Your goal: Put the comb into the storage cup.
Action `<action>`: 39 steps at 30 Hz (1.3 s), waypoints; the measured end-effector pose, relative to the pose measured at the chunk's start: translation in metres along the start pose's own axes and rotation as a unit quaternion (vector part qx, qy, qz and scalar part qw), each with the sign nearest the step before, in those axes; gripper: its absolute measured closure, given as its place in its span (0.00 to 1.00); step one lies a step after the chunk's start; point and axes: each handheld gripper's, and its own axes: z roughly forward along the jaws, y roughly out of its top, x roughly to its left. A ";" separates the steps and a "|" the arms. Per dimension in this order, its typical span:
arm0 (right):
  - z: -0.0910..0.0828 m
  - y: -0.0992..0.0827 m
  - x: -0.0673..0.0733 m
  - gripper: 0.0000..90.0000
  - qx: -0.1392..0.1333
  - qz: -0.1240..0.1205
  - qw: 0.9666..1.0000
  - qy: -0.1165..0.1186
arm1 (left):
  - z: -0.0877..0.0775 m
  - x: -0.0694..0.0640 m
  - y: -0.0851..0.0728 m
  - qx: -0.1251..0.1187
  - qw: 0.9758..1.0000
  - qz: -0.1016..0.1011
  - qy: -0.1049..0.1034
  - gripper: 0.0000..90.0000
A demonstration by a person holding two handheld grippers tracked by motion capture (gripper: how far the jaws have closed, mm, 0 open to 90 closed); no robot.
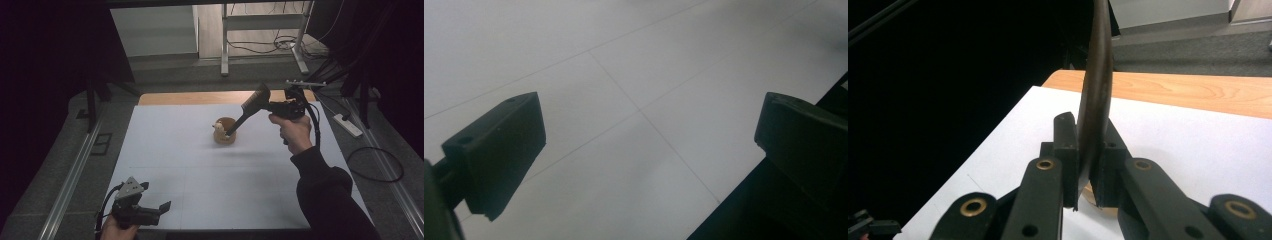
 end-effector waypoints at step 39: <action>0.013 0.028 -0.012 0.93 -0.019 -0.006 0.999 -0.043 | 0.000 0.003 0.000 0.004 1.000 -0.005 0.015 0.00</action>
